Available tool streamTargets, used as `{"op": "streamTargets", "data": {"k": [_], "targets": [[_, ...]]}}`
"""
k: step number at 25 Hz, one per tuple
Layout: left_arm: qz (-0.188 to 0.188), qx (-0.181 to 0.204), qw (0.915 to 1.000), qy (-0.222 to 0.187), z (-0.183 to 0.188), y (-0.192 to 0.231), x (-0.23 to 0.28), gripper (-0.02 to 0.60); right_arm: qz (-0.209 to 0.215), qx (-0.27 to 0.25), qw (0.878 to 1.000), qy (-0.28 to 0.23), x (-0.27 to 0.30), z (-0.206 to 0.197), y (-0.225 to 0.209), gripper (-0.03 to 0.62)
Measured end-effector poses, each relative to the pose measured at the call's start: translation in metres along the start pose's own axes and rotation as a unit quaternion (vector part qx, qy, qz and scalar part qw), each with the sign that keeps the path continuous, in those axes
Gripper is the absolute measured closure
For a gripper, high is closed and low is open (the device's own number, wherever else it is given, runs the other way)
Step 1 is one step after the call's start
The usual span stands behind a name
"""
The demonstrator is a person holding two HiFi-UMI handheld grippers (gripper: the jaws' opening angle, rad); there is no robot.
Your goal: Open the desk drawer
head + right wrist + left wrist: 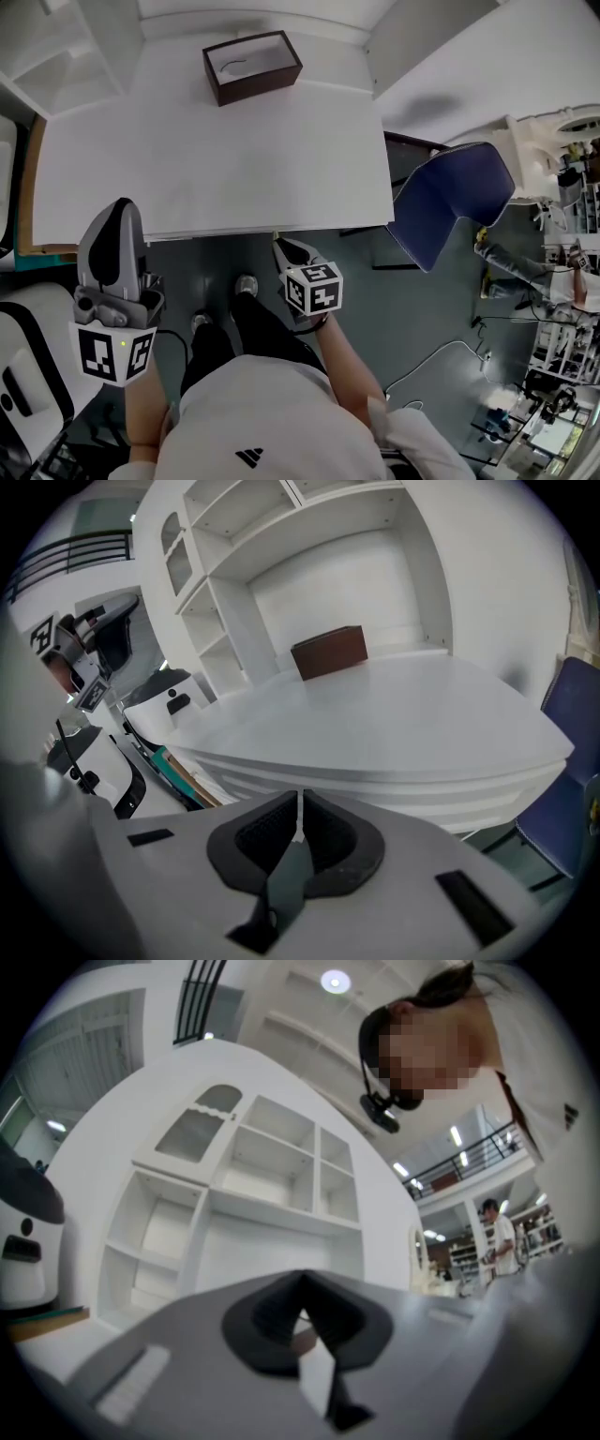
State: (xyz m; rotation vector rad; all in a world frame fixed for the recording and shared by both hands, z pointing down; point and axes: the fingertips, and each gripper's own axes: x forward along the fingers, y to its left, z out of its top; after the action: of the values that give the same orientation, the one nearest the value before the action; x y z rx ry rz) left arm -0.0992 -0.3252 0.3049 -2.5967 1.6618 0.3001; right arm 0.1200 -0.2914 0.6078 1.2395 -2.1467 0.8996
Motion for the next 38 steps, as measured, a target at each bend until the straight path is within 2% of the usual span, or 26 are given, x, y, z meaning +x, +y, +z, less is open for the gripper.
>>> {"op": "streamTargets", "data": {"k": [8, 15, 21, 23, 25, 32, 38], "targets": [[0.031, 0.01, 0.9994, 0.01, -0.003, 0.007, -0.011, 0.577, -0.006, 0.03, 0.998, 0.048, 0.027, -0.031, -0.02, 0.53], [0.062, 0.018, 0.9976, 0.025, -0.006, 0.011, -0.024, 0.577, -0.011, 0.056, 0.996, 0.064, 0.045, -0.041, -0.037, 0.488], [0.078, 0.021, 0.9959, 0.039, -0.009, 0.013, -0.03, 0.577, -0.017, 0.073, 0.994, 0.077, 0.061, -0.046, -0.045, 0.482], [0.081, 0.023, 0.9955, 0.043, -0.011, 0.014, -0.031, 0.577, -0.019, 0.077, 0.994, 0.08, 0.065, -0.05, -0.046, 0.499], [0.082, 0.024, 0.9953, 0.046, -0.012, 0.013, -0.033, 0.577, -0.02, 0.085, 0.993, 0.085, 0.07, -0.054, -0.047, 0.479], [0.074, 0.026, 0.9956, 0.051, -0.012, 0.013, -0.034, 0.577, -0.033, 0.122, 0.989, 0.077, 0.076, -0.057, -0.047, 0.486], [0.068, 0.027, 0.9961, 0.05, -0.008, 0.016, -0.041, 0.577, -0.033, 0.108, 0.991, 0.078, 0.076, -0.057, -0.046, 0.506]]}}
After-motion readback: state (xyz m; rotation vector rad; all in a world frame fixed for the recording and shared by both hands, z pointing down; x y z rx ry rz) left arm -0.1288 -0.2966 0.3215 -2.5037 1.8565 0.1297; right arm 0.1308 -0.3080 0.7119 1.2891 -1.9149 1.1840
